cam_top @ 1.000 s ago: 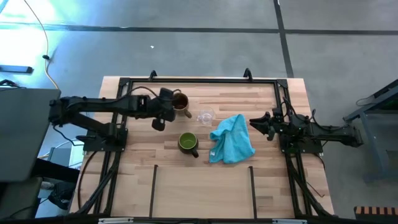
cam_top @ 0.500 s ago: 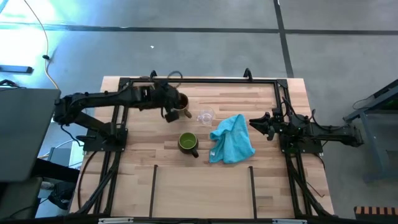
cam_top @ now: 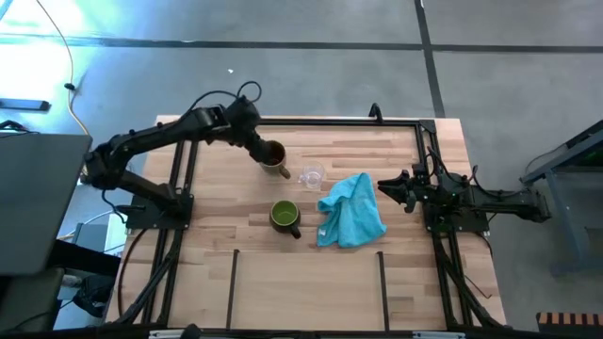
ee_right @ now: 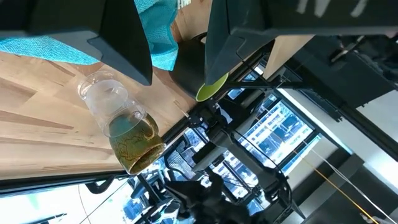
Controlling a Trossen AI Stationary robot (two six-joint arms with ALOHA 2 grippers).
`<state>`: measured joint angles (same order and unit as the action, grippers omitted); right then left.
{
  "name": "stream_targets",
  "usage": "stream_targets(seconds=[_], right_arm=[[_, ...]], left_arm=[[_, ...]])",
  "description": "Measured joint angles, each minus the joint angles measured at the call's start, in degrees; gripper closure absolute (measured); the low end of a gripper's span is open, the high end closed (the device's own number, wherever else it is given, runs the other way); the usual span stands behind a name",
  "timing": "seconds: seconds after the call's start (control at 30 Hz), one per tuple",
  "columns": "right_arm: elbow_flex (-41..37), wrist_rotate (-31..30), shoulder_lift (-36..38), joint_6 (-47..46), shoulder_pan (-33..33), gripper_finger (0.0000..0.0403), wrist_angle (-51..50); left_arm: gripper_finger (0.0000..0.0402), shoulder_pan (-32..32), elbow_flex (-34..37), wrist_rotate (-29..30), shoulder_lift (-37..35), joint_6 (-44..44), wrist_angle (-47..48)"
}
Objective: Stack small to large cups/mugs on shelf
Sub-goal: Put the brown green mug on the shelf
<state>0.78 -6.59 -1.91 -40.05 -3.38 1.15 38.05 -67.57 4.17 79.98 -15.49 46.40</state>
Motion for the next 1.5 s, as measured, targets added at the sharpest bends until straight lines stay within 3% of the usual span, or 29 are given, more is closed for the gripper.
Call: stream_targets(seconds=[0.13, 0.33, 0.67, 0.83, 1.03, 1.27, 1.33, 1.5], right_arm=[[0.0, 0.0, 0.0, 0.0, 0.0, 0.0263, 0.0], [0.0, 0.3, 0.0, -0.5, 0.0, 0.0263, 0.0], [0.0, 0.8, 0.0, 0.0, 0.0, 0.0263, 0.0], [0.0, 0.8, 0.0, 0.5, 0.0, 0.0263, 0.0], [0.0, 0.8, 0.0, 0.5, 0.0, 0.0263, -0.1], [0.0, 0.8, 0.0, 0.9, 0.0, 0.0263, -0.1], [0.0, 0.8, 0.0, 1.6, 0.0, 0.0263, -0.1], [0.0, 0.4, 0.0, 2.6, 0.0, 0.0263, -0.1]], left_arm=[[0.0362, 3.1, 0.0, -5.8, 2.6, -2.6, 0.8], [0.0346, 4.0, 0.0, -6.7, 3.9, -3.0, 1.2], [0.0214, 3.9, 0.0, -4.7, 3.9, -2.8, 0.3], [0.0172, 3.9, 0.0, -4.9, 3.9, -3.1, -0.7], [0.0163, 3.9, 0.0, -5.5, 3.9, -4.7, -1.7], [0.0163, 3.9, -0.2, -18.3, 3.9, -9.2, 1.8], [0.0163, 3.9, -1.8, -18.1, 3.9, -8.9, 4.9], [0.0163, 3.9, -8.0, -11.2, 4.6, -6.0, 11.6]])
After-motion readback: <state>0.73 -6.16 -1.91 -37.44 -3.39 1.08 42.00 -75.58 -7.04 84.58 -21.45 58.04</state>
